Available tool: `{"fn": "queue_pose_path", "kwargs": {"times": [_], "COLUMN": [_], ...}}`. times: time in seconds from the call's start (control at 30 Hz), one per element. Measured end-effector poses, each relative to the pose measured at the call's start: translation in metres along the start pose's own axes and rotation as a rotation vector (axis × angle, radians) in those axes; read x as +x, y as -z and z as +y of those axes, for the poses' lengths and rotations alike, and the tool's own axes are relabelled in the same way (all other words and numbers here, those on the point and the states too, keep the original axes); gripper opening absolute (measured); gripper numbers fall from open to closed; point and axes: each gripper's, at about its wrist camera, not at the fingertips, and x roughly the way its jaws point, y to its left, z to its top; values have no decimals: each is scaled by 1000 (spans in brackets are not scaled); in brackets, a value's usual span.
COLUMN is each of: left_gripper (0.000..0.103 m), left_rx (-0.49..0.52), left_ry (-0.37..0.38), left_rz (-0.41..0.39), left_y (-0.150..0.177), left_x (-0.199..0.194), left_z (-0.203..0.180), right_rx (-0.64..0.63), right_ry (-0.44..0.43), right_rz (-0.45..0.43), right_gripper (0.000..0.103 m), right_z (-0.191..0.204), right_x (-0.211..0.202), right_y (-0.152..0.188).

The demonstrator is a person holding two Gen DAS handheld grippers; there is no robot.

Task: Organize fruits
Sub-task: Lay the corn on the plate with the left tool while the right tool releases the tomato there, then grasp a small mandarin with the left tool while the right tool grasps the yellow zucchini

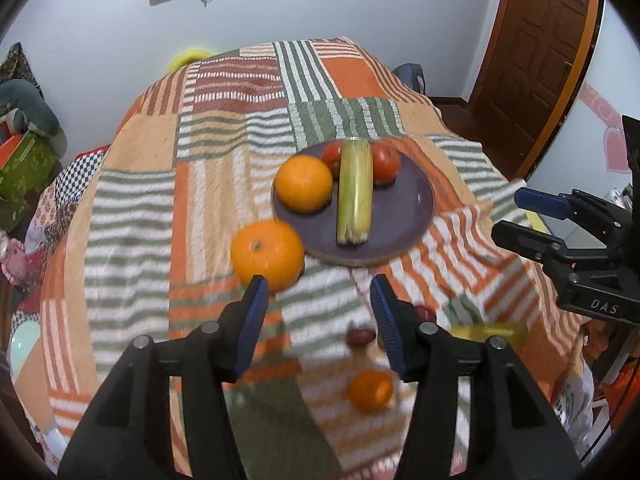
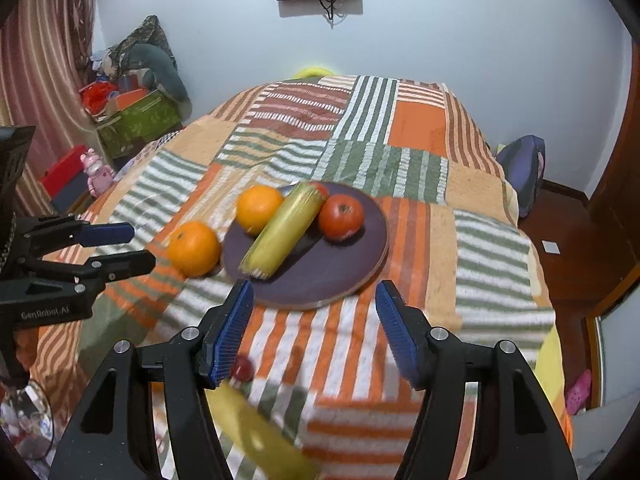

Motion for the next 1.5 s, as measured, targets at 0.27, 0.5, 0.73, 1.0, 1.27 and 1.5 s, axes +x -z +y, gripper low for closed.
{"fn": "queue_pose_path", "kwargs": {"times": [0.27, 0.5, 0.73, 1.0, 1.27, 1.5], "left_gripper": [54, 54, 54, 49, 35, 35], "left_rx": [4, 44, 13, -16, -42, -61], "left_ry": [26, 45, 76, 91, 94, 92], "left_rz": [49, 106, 145, 139, 128, 92], "left_y": [47, 76, 80, 79, 80, 77], "left_x": [-6, 9, 32, 46, 45, 30], "left_z": [-9, -26, -30, -32, -26, -18], "right_rx": [-37, -85, -143, -169, -97, -25], "right_ry": [-43, -66, -38, -32, -22, 15], "right_rz": [79, 188, 225, 177, 124, 112], "right_gripper": [61, 62, 73, 50, 35, 34], "right_z": [25, 39, 45, 45, 22, 2], "right_x": [5, 31, 50, 41, 21, 16], "right_y": [42, 72, 75, 82, 85, 81]}}
